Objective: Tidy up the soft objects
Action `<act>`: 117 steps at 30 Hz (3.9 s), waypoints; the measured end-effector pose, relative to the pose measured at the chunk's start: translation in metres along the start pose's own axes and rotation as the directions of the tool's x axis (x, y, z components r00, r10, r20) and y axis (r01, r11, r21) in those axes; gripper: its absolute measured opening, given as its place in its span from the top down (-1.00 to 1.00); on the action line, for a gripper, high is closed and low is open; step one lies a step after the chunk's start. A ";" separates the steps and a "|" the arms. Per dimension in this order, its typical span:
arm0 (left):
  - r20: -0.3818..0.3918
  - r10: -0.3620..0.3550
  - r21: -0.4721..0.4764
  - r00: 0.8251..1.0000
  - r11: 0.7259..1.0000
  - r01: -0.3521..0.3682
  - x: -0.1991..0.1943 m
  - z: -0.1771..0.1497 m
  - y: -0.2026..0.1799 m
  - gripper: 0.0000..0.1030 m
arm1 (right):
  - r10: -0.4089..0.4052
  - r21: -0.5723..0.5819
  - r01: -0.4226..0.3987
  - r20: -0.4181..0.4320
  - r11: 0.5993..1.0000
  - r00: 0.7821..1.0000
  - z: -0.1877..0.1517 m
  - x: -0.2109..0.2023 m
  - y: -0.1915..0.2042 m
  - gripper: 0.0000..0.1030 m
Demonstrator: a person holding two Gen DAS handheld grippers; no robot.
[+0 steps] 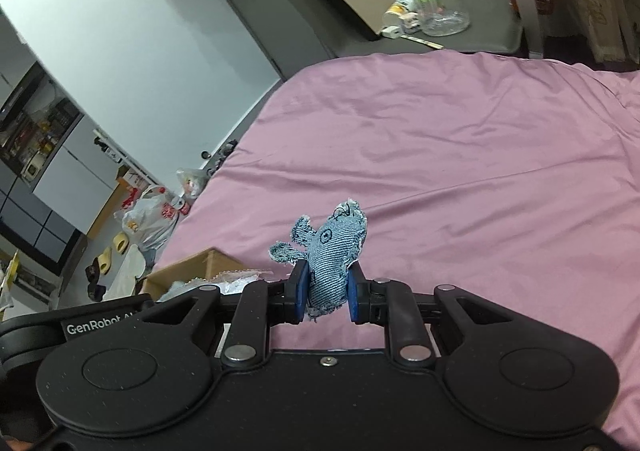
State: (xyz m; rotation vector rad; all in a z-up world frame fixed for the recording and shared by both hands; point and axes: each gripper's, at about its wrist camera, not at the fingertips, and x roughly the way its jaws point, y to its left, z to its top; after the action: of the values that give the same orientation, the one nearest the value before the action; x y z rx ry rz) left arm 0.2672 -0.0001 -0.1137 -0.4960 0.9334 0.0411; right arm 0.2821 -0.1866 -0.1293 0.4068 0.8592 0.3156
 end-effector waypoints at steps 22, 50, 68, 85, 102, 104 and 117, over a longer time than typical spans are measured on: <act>0.043 0.013 -0.058 0.999 0.998 -0.011 -0.059 0.005 0.103 0.55 | 0.032 -0.095 -0.034 -0.022 0.995 0.999 -0.031 0.004 0.083 0.62; 0.042 0.023 -0.172 0.999 0.985 -0.016 -0.058 0.015 0.180 0.55 | 0.018 -0.171 -0.048 -0.176 0.984 0.984 -0.079 0.028 0.136 0.17; 0.012 -0.029 -0.140 1.000 0.990 0.030 -0.041 0.028 0.167 0.55 | -0.022 -0.100 0.008 -0.134 0.995 0.991 -0.063 0.020 0.105 0.17; 0.034 -0.044 -0.091 0.998 0.995 0.047 -0.047 0.030 0.132 -0.16 | 0.007 -0.057 -0.013 -0.112 0.998 0.994 -0.058 0.006 0.086 0.17; 0.014 0.086 0.029 0.996 0.996 -0.086 -0.087 0.007 0.115 -0.51 | -0.016 -0.119 0.017 0.006 0.993 1.000 -0.059 -0.051 0.088 -0.88; 0.028 0.092 0.055 0.995 0.994 -0.094 -0.096 0.003 0.110 -0.55 | -0.033 -0.133 0.036 0.026 0.990 0.999 -0.062 -0.058 0.088 -0.93; 0.074 0.127 0.144 0.989 0.980 -0.137 -0.137 -0.033 0.106 -0.82 | -0.056 -0.185 0.070 0.079 0.980 0.995 -0.079 -0.108 0.090 -1.00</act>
State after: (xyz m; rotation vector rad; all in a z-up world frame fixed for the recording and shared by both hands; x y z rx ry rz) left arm 0.1333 0.1039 -0.0647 -0.2924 0.8982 0.1065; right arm 0.1447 -0.1360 -0.0616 0.2145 0.7613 0.3181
